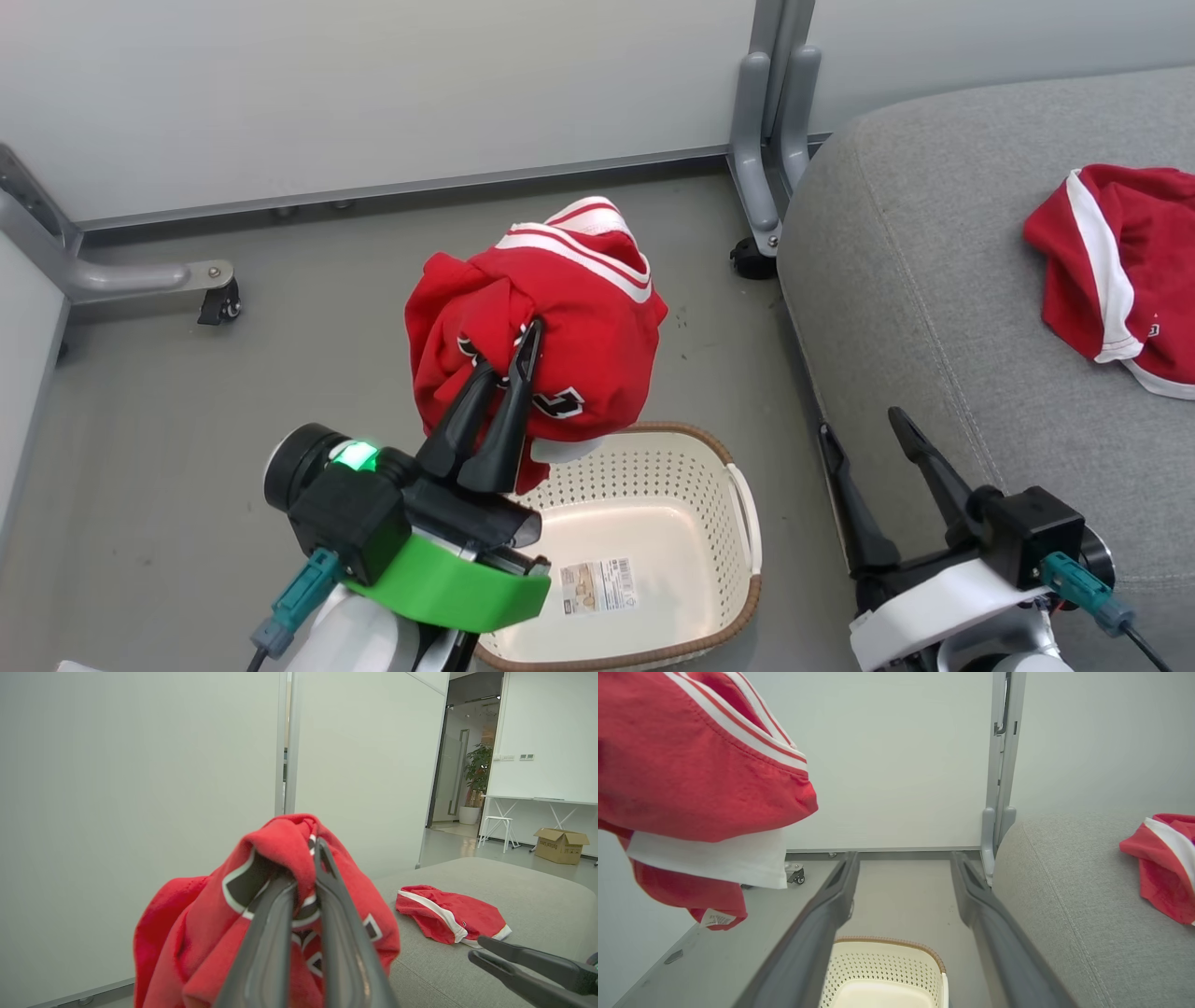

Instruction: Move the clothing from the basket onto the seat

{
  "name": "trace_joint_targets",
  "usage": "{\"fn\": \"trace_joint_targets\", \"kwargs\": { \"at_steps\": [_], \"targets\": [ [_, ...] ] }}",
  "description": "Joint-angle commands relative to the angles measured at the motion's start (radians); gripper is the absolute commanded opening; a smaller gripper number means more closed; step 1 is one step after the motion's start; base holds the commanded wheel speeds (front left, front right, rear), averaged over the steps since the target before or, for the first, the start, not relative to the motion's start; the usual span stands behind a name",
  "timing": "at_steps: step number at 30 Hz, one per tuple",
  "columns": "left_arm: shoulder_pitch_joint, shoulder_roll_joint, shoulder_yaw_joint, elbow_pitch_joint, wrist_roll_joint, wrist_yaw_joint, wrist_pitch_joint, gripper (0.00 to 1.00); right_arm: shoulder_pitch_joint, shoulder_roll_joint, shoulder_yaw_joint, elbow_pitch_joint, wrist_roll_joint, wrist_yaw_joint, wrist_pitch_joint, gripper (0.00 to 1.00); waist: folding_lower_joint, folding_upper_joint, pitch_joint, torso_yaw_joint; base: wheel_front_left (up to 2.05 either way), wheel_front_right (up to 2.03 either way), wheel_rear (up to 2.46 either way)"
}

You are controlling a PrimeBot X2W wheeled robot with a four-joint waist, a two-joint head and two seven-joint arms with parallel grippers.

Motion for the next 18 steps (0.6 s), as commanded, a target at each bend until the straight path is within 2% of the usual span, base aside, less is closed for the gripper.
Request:
{"fn": "trace_joint_targets", "kwargs": {
  "at_steps": [1,4,8,13,18],
  "targets": [
    [0.010,0.000,0.005,-0.007,0.014,-0.003,-0.003,0.00,-0.006,-0.002,0.014,-0.002,-0.004,-0.001,0.005,1.00,0.0001,0.0000,0.003,0.001,0.00,0.00,0.00],
    [0.003,-0.001,0.006,-0.008,0.012,-0.004,-0.003,0.00,-0.025,-0.003,0.065,0.005,-0.008,-0.001,0.018,1.00,0.0001,0.0000,0.010,0.002,0.00,0.00,0.00],
    [-0.010,-0.003,0.004,-0.007,0.016,-0.010,-0.003,0.00,-0.070,-0.015,0.187,0.033,0.018,-0.001,0.026,1.00,0.0001,0.0000,0.023,0.005,0.00,0.00,0.00],
    [-0.025,-0.012,-0.004,0.001,0.018,-0.020,-0.003,0.00,-0.155,-0.016,0.339,0.097,0.067,-0.001,0.013,1.00,0.0001,0.0000,0.040,0.019,0.00,0.00,0.00],
    [-0.042,-0.021,-0.023,0.012,0.024,-0.036,-0.003,0.00,-0.252,-0.011,0.433,0.178,0.110,-0.001,-0.022,1.00,0.0001,0.0000,0.054,0.036,0.00,0.00,0.00]
  ]
}}
